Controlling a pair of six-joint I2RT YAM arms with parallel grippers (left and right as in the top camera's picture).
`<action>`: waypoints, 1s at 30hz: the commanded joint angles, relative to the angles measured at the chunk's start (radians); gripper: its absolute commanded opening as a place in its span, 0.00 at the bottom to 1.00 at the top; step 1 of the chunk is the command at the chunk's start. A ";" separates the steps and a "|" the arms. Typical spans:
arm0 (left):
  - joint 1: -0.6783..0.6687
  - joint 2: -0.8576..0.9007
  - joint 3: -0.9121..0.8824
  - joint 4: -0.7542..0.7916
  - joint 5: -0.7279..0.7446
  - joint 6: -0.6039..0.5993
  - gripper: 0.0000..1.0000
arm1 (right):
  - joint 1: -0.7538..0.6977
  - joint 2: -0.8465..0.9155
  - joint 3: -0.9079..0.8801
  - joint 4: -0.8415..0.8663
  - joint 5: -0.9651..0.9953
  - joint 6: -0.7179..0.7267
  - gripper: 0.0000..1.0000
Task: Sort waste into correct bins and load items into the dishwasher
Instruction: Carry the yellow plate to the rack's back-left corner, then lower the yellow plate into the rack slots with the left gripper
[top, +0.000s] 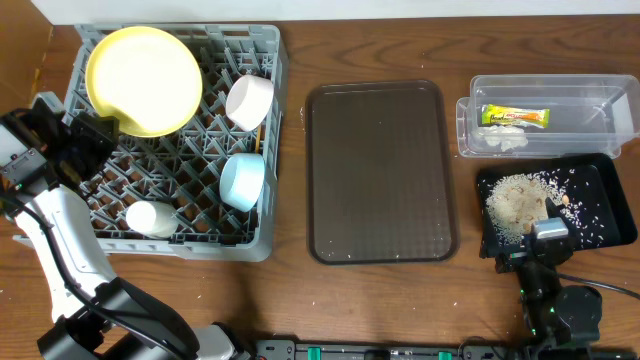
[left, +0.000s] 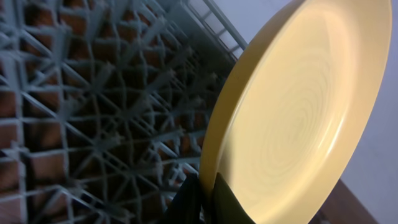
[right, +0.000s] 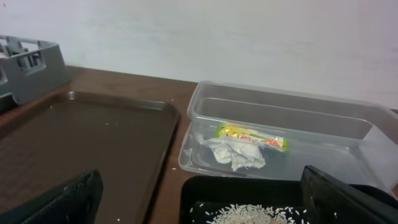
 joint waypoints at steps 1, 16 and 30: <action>0.005 -0.006 0.002 0.029 -0.051 0.079 0.08 | 0.009 -0.006 -0.004 0.000 -0.004 0.013 0.99; 0.005 0.001 0.002 0.109 -0.155 0.141 0.08 | 0.009 -0.006 -0.004 0.000 -0.004 0.013 0.99; 0.002 0.034 -0.006 0.167 -0.313 0.222 0.08 | 0.009 -0.006 -0.004 0.000 -0.004 0.013 0.99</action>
